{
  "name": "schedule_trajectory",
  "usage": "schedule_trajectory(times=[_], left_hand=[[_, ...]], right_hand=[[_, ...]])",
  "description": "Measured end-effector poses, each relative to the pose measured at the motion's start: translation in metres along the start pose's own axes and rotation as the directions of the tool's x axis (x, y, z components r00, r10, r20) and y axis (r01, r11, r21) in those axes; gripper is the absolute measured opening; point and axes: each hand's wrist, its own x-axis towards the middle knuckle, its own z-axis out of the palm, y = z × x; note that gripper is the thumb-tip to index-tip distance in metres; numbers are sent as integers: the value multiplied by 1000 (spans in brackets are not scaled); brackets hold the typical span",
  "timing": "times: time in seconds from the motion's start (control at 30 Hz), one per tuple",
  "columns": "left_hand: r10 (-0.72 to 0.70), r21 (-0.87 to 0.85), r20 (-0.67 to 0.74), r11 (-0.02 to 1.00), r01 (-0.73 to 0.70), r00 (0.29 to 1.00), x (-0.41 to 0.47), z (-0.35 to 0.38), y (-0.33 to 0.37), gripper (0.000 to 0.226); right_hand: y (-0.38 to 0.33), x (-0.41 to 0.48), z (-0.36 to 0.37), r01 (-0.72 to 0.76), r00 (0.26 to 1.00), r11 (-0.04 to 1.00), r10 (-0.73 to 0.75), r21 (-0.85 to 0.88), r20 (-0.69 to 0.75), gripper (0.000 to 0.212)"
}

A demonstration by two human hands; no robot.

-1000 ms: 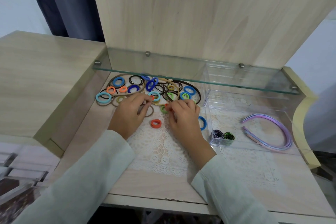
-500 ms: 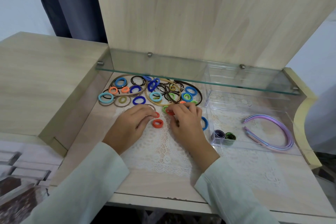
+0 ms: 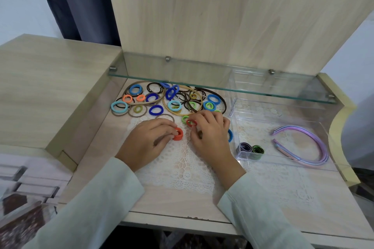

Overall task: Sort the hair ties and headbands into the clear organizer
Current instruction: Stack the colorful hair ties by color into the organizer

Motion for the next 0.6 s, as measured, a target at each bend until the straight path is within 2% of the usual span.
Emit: schedule_trajectory(times=[0.23, 0.37, 0.6], left_hand=[[3, 21, 65, 1000, -4, 998, 0, 1, -4, 18], [-15, 22, 86, 1000, 13, 996, 0, 0, -2, 20], [-145, 60, 111, 988, 139, 983, 1, -3, 6, 49]], right_hand=[[-1, -1, -1, 65, 997, 993, -68, -96, -30, 21], [1, -5, -2, 51, 998, 993, -53, -110, -14, 23], [3, -5, 1, -10, 1000, 987, 13, -159, 19, 21]])
